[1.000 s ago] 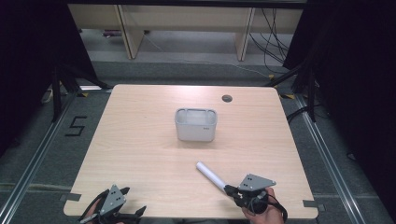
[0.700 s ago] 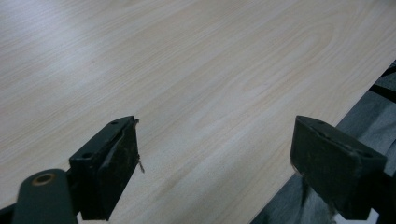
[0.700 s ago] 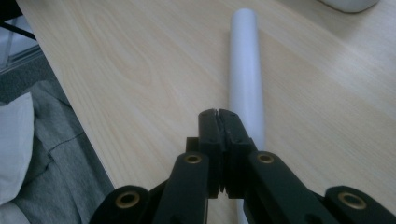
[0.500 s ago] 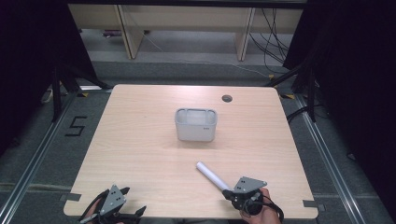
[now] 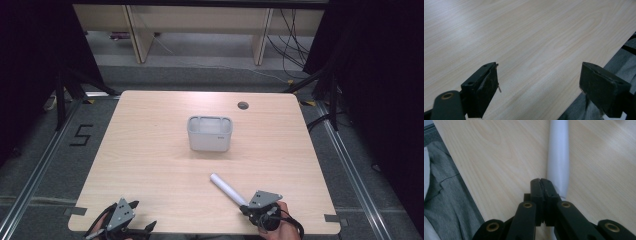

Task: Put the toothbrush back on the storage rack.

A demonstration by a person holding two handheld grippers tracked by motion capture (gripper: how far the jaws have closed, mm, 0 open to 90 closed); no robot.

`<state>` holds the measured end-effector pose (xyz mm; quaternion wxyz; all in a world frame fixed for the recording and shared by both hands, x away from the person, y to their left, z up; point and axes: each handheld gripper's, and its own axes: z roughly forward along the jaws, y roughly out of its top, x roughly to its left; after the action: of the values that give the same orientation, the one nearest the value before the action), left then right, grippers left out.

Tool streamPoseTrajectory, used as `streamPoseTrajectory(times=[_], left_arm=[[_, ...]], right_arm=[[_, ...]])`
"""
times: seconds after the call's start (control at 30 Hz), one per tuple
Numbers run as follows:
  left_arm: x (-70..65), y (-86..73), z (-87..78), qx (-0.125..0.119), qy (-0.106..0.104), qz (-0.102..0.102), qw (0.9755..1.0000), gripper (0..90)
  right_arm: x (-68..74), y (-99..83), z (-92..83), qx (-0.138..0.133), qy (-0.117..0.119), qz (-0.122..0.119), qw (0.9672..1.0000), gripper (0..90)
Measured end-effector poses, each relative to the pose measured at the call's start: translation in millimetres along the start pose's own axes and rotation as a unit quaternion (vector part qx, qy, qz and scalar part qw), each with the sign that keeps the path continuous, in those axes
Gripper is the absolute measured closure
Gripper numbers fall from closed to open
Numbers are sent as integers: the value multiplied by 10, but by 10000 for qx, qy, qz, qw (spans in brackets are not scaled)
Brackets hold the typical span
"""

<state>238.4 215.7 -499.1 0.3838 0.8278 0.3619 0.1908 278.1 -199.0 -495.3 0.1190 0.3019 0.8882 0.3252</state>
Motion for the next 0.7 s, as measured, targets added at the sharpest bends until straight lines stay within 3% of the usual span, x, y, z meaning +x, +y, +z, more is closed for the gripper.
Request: streamPoseTrajectory(times=[0.13, 0.23, 0.43, 0.47, 0.57, 0.7], left_arm=[[-8, -1, 5, -55, -31, -67, 10000, 147], [0, 0, 3, -10, -3, -8, 10000, 147], [-7, 1, 3, -37, -47, -35, 10000, 148], [-7, 2, 2, -30, -51, -30, 10000, 148], [-5, 2, 5, -39, -73, -24, 10000, 147], [-4, 2, 2, -28, -59, -33, 10000, 148]], right_arm=[[-32, -12, -3, 3, -61, -41, 10000, 891], [-57, -21, 0, 16, -86, -94, 9999, 891], [-143, -39, -28, 52, -174, -46, 9998, 891], [-144, -43, -28, 45, -222, 63, 9997, 891], [-178, -45, -32, 80, -228, -26, 9997, 891], [-195, -44, -45, 145, -288, 107, 9994, 891]])
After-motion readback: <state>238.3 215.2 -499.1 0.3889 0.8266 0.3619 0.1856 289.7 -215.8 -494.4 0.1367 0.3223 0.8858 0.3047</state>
